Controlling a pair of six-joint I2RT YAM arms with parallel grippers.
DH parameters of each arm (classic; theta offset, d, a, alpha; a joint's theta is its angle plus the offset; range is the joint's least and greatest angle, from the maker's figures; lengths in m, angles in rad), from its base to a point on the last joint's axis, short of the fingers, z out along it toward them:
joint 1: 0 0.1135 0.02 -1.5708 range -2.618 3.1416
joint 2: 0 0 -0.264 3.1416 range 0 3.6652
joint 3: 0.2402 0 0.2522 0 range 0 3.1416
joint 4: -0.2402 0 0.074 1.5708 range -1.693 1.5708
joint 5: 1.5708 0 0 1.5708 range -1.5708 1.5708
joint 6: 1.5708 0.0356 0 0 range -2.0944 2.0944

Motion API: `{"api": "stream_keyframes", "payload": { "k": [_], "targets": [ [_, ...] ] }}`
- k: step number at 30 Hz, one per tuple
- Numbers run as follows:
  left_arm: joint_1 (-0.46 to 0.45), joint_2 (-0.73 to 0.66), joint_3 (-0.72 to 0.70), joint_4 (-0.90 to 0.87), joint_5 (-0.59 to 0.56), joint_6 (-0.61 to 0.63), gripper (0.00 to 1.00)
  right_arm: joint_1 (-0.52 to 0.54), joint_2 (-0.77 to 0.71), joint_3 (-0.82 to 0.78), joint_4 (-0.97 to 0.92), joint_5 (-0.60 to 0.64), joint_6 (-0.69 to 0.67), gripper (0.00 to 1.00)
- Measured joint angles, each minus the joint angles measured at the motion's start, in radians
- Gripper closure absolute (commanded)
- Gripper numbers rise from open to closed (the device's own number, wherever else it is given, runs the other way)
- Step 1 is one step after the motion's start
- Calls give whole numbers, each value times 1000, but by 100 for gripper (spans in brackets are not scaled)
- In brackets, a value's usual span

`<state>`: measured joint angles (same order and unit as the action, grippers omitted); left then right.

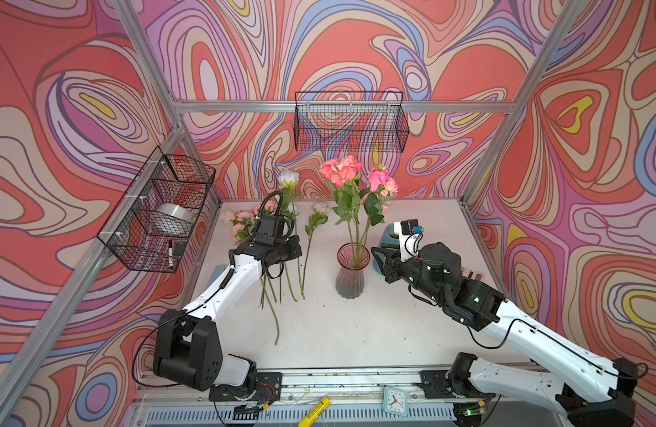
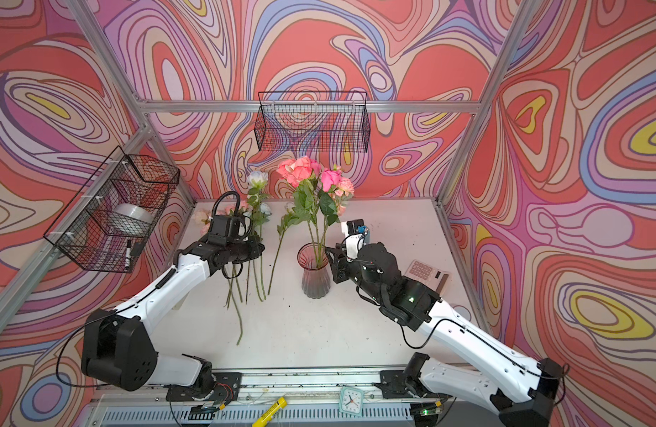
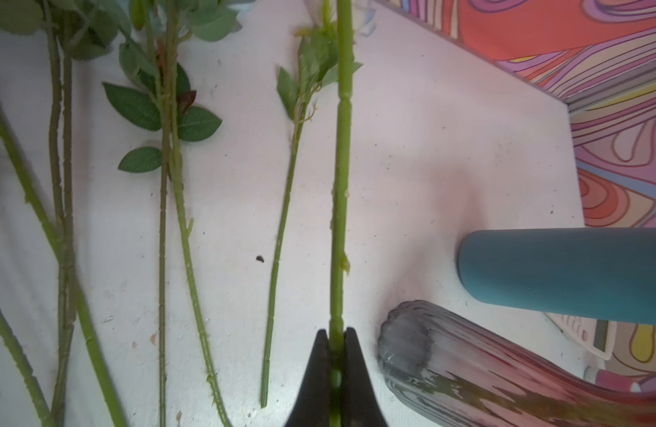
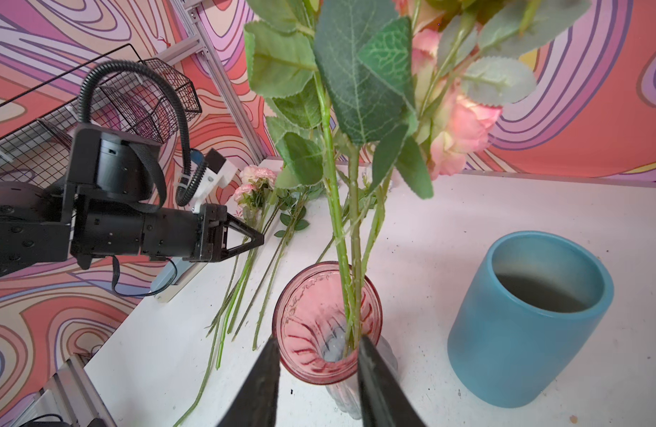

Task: Arrange flowers in a vase
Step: Pick up the flower from the flowers, then place the flower in the vase.

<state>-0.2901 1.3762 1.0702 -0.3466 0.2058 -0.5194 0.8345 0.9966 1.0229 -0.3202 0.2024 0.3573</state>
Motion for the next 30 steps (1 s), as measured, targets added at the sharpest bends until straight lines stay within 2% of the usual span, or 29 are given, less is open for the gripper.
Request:
{"api": "stream_keyframes", "payload": {
  "k": [2, 7, 10, 12, 17, 21, 25, 29, 30],
  "targets": [
    [-28, -98, -55, 56, -11, 15, 100, 0, 6, 18, -9, -7, -3, 62],
    [-114, -486, -254, 214, -55, 79, 100, 0, 9, 92, -14, -36, -30, 54],
    [-143, -639, -296, 279, -60, 124, 100, 0, 25, 148, -12, -76, -50, 49],
    [-157, -687, -298, 309, -47, 151, 100, 0, 46, 183, -6, -107, -61, 45],
    [-252, -703, -280, 322, -17, 221, 100, 0, 124, 268, 13, -232, -72, 39],
    [-379, -640, -216, 310, -26, 283, 100, 0, 191, 335, 39, -340, -70, 38],
    [-485, -562, -160, 310, -53, 345, 100, 0, 242, 390, 64, -396, -63, 39],
    [-497, -521, -158, 309, -60, 362, 100, 0, 257, 399, 87, -424, -50, 48],
    [-497, -513, -158, 309, -61, 362, 100, 0, 258, 399, 89, -427, -45, 57]
  ]
}}
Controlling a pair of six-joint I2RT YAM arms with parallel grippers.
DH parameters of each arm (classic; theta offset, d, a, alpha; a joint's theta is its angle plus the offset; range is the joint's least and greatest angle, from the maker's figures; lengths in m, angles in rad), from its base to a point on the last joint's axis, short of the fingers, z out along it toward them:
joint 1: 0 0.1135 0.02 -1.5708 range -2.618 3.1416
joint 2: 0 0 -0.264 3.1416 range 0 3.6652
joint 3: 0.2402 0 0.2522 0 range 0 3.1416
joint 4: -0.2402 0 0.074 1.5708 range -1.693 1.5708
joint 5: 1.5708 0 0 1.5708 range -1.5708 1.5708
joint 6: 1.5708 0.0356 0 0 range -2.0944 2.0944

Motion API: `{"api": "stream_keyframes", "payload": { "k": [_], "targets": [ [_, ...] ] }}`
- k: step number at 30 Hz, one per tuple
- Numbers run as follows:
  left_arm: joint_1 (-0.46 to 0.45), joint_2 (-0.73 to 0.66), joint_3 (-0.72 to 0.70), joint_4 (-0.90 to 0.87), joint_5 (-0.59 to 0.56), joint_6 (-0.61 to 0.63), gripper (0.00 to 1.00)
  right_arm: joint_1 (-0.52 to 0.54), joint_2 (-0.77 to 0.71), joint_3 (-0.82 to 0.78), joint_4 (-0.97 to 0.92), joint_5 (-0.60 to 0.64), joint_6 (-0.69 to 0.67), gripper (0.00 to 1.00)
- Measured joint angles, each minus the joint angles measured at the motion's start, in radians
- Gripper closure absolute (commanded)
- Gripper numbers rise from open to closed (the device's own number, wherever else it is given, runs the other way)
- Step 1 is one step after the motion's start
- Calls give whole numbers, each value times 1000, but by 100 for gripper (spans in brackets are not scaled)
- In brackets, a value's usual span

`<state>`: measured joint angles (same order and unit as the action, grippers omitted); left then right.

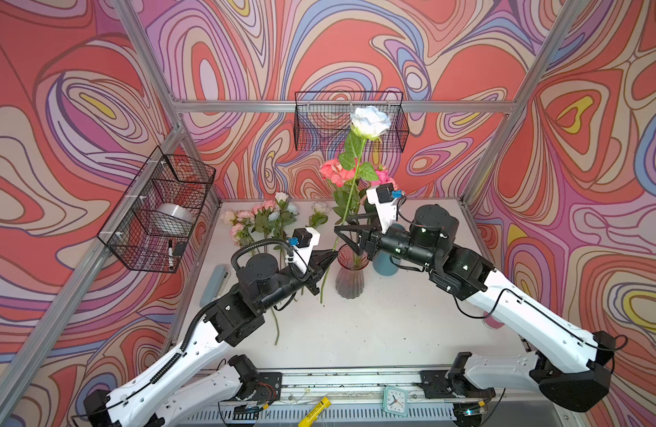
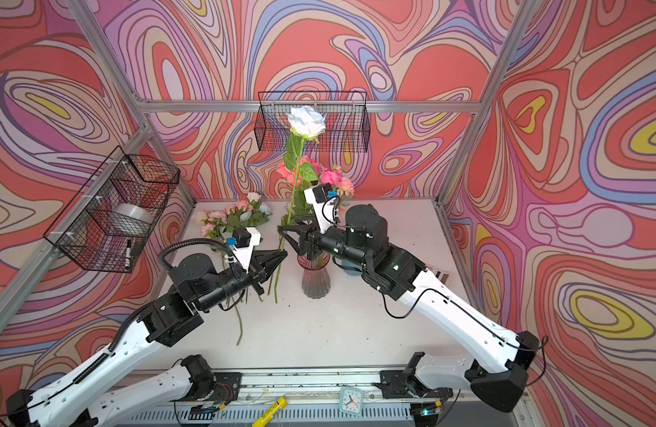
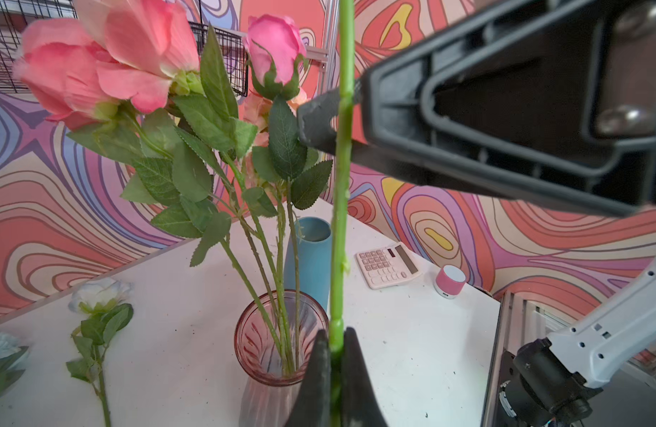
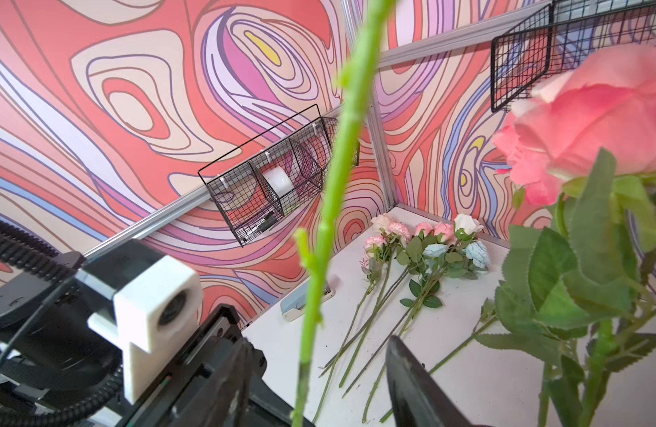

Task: Arrange flowers in a vase
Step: Place the flower in the vase.

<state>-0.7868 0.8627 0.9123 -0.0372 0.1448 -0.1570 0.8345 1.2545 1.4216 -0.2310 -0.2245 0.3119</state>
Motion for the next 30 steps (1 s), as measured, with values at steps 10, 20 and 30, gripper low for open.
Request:
{"api": "stream_keyframes", "payload": {
  "k": [10, 20, 30],
  "targets": [
    [0, 0, 0, 11, -2, -1, 100, 0, 0, 0, 22, 8, 16, 100],
    [0, -21, -11, 36, -13, -15, 52, 2, 0, 2, 47, 11, 20, 100],
    [0, -71, -61, 63, -130, -20, 29, 2, 0, 71, 10, 135, -68, 100]
  ]
}}
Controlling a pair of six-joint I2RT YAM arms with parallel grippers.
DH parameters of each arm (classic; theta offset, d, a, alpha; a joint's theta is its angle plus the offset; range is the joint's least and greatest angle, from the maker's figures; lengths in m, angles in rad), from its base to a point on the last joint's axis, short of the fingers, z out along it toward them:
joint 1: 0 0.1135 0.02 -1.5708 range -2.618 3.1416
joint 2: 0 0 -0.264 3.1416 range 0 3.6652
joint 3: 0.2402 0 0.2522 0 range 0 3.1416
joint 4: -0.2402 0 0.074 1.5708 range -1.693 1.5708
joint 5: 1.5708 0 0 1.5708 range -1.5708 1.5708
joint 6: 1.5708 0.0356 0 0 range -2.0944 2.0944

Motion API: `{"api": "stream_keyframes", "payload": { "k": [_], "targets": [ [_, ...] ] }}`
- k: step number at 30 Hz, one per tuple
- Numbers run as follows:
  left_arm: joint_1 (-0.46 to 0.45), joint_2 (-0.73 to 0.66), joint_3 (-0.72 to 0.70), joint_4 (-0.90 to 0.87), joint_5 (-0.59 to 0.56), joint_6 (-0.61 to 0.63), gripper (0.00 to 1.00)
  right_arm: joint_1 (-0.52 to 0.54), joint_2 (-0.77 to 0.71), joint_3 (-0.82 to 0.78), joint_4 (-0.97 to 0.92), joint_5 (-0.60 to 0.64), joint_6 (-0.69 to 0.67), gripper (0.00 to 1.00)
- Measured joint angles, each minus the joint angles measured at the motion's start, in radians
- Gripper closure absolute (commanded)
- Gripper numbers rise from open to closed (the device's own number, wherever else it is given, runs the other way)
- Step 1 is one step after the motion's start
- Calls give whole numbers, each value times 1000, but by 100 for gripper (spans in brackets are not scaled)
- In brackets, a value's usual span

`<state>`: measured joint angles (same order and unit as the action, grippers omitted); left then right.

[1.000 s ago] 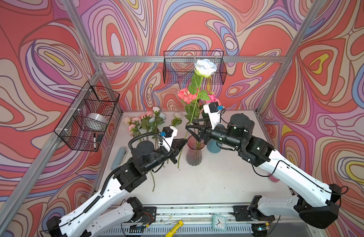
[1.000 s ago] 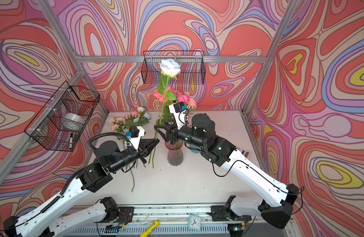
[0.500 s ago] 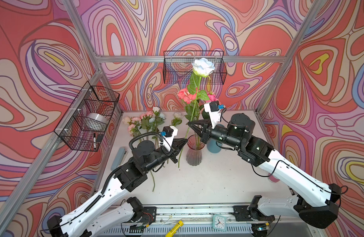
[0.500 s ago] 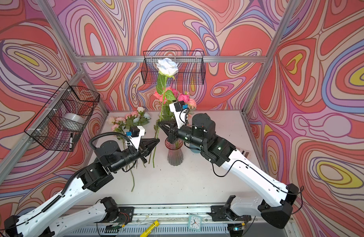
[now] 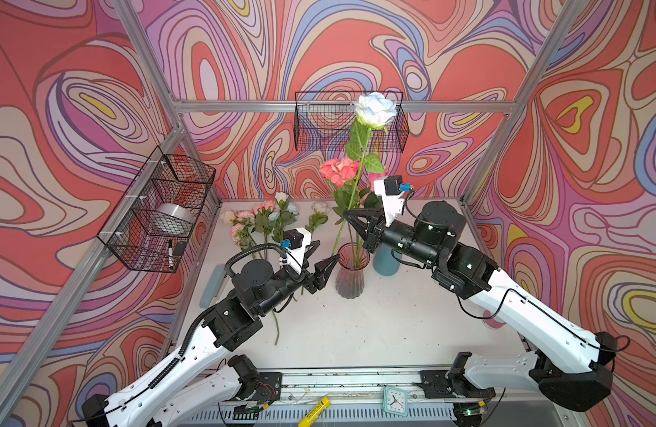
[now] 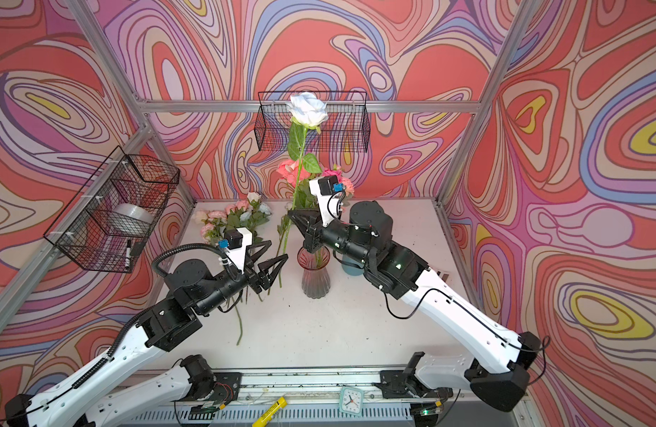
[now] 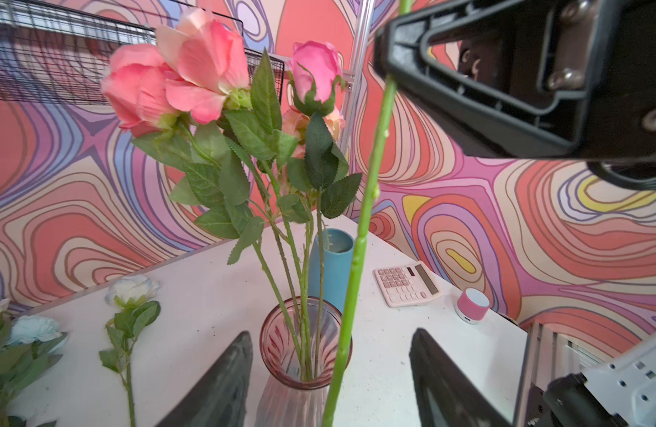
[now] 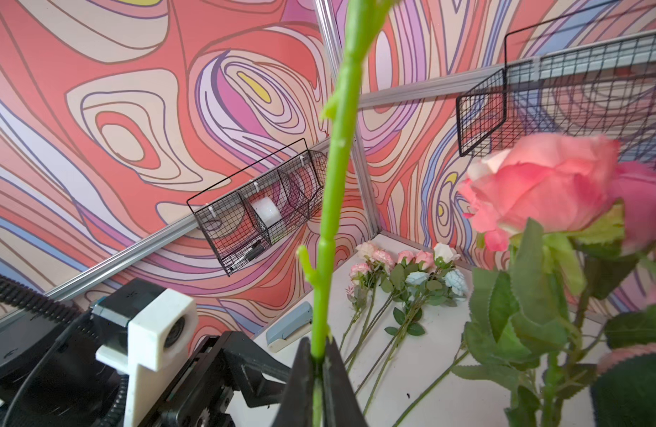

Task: Arrange flowers in a vase
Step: Place the flower in the vase.

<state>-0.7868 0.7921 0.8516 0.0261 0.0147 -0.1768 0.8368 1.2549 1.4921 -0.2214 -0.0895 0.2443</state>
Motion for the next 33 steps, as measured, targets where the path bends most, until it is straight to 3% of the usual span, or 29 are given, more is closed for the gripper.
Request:
{"api": "stream_keyframes", "payload": {
  "k": [6, 15, 25, 33],
  "targets": [
    [0, -25, -1, -1, -87, 0, 29, 0, -2, 74, -42, 127, -104, 100],
    [0, -12, -1, -37, -122, -8, 29, 0, 18, 96, -71, 264, -204, 100],
    [-2, 45, -1, -57, -151, -18, 29, 0, 45, -110, -81, 312, -164, 100],
    [-2, 108, -1, -74, -179, -33, 29, 0, 36, -202, -77, 326, -110, 88]
  ]
}}
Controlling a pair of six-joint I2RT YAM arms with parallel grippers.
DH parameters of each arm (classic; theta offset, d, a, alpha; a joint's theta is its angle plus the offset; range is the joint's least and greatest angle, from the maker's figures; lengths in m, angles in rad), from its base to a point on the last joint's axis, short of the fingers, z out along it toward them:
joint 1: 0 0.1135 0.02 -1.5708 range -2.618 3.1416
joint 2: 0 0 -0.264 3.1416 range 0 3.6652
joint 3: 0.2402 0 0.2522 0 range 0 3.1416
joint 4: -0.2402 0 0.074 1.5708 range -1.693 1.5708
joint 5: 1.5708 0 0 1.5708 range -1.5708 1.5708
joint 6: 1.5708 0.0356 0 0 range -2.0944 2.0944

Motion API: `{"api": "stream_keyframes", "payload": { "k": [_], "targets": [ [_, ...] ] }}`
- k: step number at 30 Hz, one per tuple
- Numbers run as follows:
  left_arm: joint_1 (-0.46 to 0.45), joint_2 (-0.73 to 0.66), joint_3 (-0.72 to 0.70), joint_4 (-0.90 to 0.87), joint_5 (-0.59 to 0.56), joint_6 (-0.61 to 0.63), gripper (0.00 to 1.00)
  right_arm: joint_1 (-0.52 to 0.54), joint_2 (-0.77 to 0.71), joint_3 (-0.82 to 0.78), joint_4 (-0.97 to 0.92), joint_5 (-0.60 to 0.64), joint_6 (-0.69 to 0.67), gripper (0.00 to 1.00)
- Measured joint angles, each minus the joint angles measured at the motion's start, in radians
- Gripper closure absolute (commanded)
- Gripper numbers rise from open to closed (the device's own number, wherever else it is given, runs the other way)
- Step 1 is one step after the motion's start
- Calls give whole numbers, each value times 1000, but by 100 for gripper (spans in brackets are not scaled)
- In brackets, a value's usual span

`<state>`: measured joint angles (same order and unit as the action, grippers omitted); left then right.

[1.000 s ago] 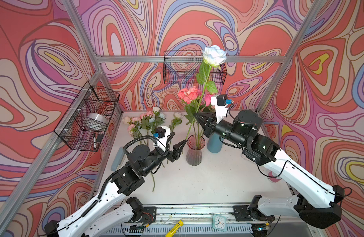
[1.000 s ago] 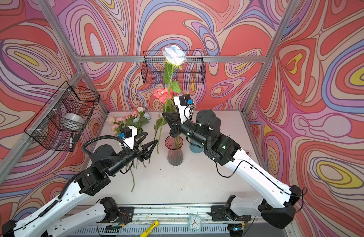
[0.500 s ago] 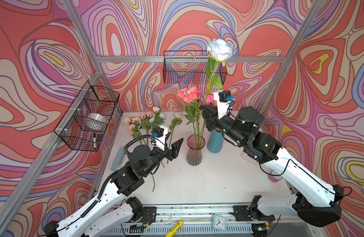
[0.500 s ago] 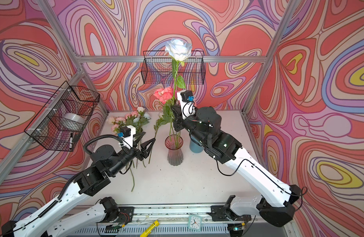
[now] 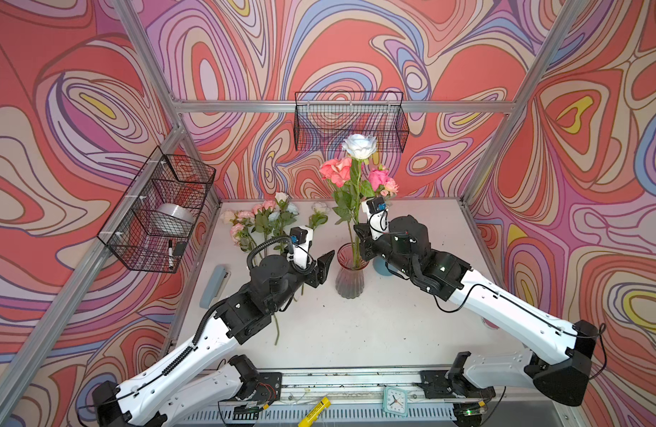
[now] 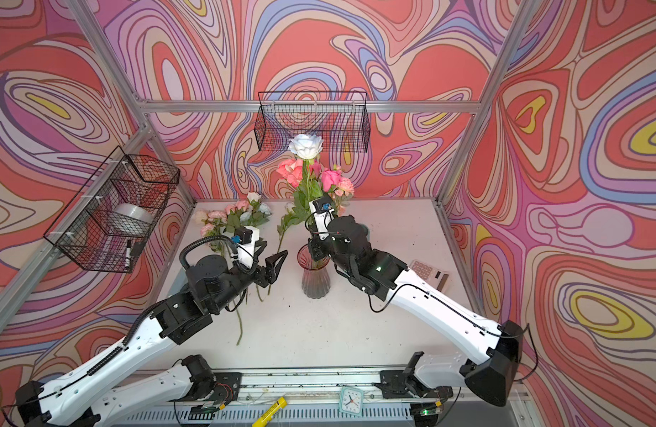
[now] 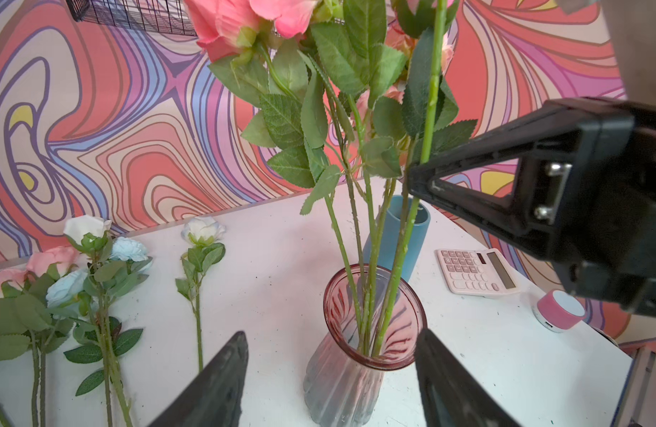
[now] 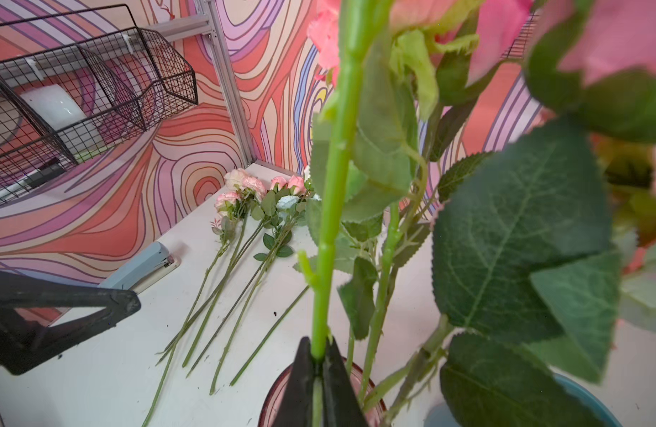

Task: Arrange flowers in a vase
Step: Place the flower in the vase.

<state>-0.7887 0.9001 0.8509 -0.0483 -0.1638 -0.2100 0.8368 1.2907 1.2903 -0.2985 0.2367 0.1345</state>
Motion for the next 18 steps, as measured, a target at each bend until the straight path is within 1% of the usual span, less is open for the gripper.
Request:
{"api": "stream_keyframes", "payload": {
  "k": [4, 7, 9, 14, 18],
  "targets": [
    [1, 32, 7, -24, -13, -7, 29, 0, -25, -2, 4, 2, 12, 72],
    [19, 44, 13, -35, -26, -31, 30, 0, -45, -2, 13, 0, 21, 69],
    [58, 49, 14, -47, -35, -70, 32, 0, -54, -2, 16, -1, 24, 69],
    [243, 83, 15, -146, -79, -243, 39, 0, -79, -3, 14, -10, 34, 68],
    [388, 149, -1, -234, -87, -386, 54, 0, -127, -19, 16, -17, 43, 68]
  ]
}}
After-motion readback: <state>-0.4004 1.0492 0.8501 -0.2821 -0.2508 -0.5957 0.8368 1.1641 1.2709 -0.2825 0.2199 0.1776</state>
